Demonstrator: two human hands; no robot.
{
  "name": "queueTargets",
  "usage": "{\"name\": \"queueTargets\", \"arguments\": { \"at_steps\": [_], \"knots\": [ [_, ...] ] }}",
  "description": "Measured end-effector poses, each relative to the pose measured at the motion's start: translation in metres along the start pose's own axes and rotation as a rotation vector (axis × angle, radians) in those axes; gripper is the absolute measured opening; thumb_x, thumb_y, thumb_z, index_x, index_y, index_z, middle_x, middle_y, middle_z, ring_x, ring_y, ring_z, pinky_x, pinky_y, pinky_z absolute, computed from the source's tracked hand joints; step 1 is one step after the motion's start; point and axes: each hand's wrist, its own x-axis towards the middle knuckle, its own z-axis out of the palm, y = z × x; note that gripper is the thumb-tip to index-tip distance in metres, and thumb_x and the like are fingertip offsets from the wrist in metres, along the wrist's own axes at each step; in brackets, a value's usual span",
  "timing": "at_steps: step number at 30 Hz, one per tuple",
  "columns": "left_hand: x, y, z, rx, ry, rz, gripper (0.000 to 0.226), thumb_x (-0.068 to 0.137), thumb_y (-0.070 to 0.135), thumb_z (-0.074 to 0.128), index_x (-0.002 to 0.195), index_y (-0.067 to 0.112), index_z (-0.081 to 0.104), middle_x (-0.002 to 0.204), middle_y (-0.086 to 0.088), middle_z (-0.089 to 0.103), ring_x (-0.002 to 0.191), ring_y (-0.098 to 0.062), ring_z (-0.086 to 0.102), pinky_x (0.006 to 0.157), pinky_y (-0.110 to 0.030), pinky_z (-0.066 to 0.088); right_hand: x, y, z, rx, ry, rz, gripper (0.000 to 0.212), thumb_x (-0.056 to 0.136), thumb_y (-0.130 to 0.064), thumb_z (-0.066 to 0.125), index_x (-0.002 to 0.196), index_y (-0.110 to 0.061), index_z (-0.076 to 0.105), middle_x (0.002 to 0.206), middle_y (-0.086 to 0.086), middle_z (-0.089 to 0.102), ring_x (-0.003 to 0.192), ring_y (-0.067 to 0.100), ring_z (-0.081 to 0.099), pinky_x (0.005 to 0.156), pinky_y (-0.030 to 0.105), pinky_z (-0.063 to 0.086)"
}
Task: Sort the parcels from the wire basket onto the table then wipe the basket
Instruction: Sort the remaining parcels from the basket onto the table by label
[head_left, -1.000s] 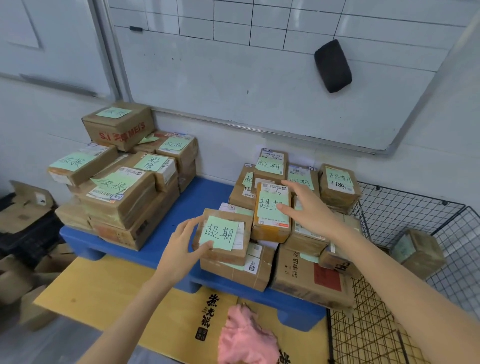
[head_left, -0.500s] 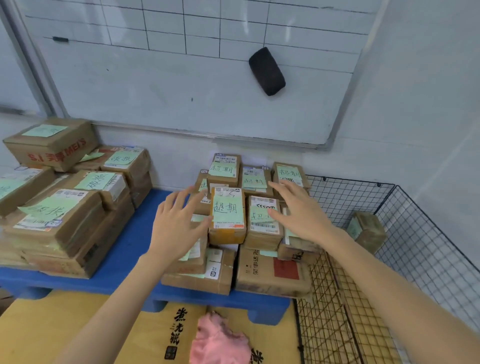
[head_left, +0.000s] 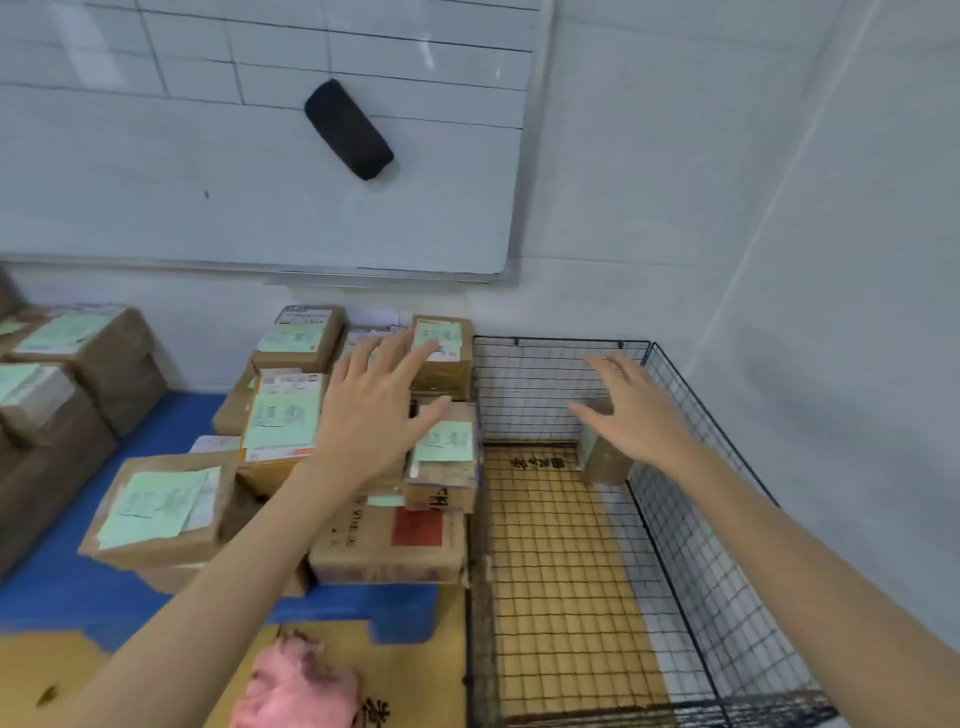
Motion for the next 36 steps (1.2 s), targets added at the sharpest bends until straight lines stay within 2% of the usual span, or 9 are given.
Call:
{"name": "queueTargets", "arguments": {
  "at_steps": [5,9,12,15,17,20,26,32,36],
  "knots": [
    [0.024,0.079,0.015,-0.01,-0.002,-0.007,0.068,0.086,0.065,0.035,0.139,0.027,0.052,0.143,-0.005,0.051,0.128,-0.035,0.046,0.102,-0.049,0.039,0.001,0.077,-0.014,0.142,0.003,0.032,0.072,0.096,-0.051,0.053,0.156,-0.027,0.021,0.163,0.004,0.018,0.149,0.026,0.02,0.116,0.047,0.027],
    [0.031,0.127,0.032,-0.039,-0.061,-0.042,0.077,0.084,0.07,0.027,0.145,0.028,0.044,0.149,-0.004,0.045,0.135,-0.033,0.038,0.108,-0.049,0.034,0.012,0.114,-0.012,0.213,0.019,0.013,0.072,0.095,-0.046,0.058,0.155,-0.028,0.023,0.161,0.005,0.023,0.146,0.027,0.027,0.113,0.051,0.032],
    [0.033,0.151,0.045,-0.074,-0.137,-0.08,0.082,0.081,0.072,0.022,0.148,0.029,0.039,0.152,-0.001,0.04,0.138,-0.03,0.032,0.11,-0.048,0.031,0.022,0.125,-0.001,0.271,-0.026,0.004,0.071,0.095,-0.04,0.06,0.154,-0.025,0.025,0.16,0.005,0.023,0.146,0.027,0.027,0.115,0.05,0.031],
    [0.04,0.16,0.062,-0.058,-0.197,-0.082,0.072,0.088,0.068,0.036,0.149,0.03,0.036,0.155,0.0,0.036,0.14,-0.028,0.03,0.111,-0.047,0.029,0.034,0.128,0.02,0.302,-0.086,-0.016,0.072,0.094,-0.032,0.064,0.154,-0.021,0.027,0.16,0.007,0.024,0.147,0.026,0.025,0.116,0.044,0.027],
    [0.048,0.162,0.076,-0.061,-0.239,-0.07,0.066,0.093,0.06,0.047,0.15,0.03,0.034,0.155,0.0,0.035,0.141,-0.027,0.029,0.112,-0.046,0.028,0.045,0.13,0.036,0.313,-0.139,0.009,0.075,0.093,-0.032,0.066,0.155,-0.02,0.025,0.161,0.008,0.023,0.145,0.029,0.029,0.115,0.046,0.029],
    [0.06,0.165,0.099,-0.103,-0.305,-0.075,0.064,0.094,0.056,0.05,0.15,0.03,0.033,0.155,0.0,0.034,0.141,-0.028,0.028,0.112,-0.046,0.027,0.058,0.136,0.064,0.352,-0.213,0.082,0.076,0.091,-0.031,0.066,0.154,-0.02,0.025,0.16,0.011,0.023,0.141,0.033,0.036,0.113,0.051,0.036],
    [0.078,0.168,0.164,-0.139,-0.444,-0.092,0.066,0.094,0.056,0.05,0.152,0.03,0.031,0.155,-0.003,0.036,0.141,-0.03,0.03,0.112,-0.048,0.029,0.074,0.157,0.123,0.333,-0.383,0.193,0.074,0.092,-0.029,0.063,0.155,-0.019,0.026,0.162,0.011,0.017,0.144,0.037,0.028,0.116,0.054,0.03],
    [0.077,0.171,0.216,-0.207,-0.515,-0.097,0.067,0.095,0.05,0.052,0.153,0.03,0.026,0.155,-0.003,0.035,0.14,-0.03,0.032,0.112,-0.049,0.03,0.093,0.177,0.159,0.341,-0.303,0.247,0.066,0.09,-0.02,0.063,0.15,-0.02,0.035,0.157,0.009,0.026,0.138,0.034,0.037,0.112,0.049,0.037],
    [0.077,0.166,0.243,-0.265,-0.532,-0.162,0.065,0.095,0.05,0.052,0.153,0.032,0.027,0.155,-0.004,0.034,0.139,-0.031,0.033,0.111,-0.05,0.032,0.101,0.184,0.18,0.362,-0.238,0.266,0.068,0.09,-0.019,0.066,0.15,-0.019,0.035,0.159,0.008,0.024,0.142,0.033,0.031,0.115,0.051,0.034]
  ]
}}
